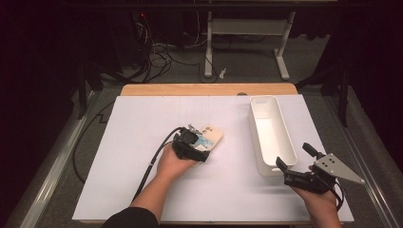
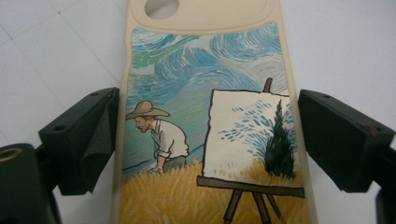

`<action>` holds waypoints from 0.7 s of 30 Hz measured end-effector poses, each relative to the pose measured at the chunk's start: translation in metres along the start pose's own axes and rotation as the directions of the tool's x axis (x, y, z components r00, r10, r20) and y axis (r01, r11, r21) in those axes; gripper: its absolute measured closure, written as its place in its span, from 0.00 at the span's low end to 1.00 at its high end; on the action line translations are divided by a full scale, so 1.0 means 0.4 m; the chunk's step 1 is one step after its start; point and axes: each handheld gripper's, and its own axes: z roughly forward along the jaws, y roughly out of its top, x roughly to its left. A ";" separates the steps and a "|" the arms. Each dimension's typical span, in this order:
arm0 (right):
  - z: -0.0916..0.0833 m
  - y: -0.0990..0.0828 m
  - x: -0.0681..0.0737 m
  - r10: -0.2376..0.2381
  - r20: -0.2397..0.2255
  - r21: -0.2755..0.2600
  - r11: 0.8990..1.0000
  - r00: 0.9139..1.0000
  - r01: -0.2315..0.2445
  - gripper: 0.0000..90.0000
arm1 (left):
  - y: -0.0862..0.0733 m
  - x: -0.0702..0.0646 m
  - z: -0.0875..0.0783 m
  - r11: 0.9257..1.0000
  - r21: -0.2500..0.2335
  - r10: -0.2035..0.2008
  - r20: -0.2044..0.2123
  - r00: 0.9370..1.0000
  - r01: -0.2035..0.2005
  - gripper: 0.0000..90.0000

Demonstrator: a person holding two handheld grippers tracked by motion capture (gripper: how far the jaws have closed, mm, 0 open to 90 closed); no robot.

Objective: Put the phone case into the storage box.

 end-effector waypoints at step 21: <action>-0.003 0.000 0.000 0.001 0.004 0.001 1.000 1.000 -0.001 0.00 | -0.058 0.017 -0.084 0.990 -0.135 0.049 0.095 0.994 -0.036 0.12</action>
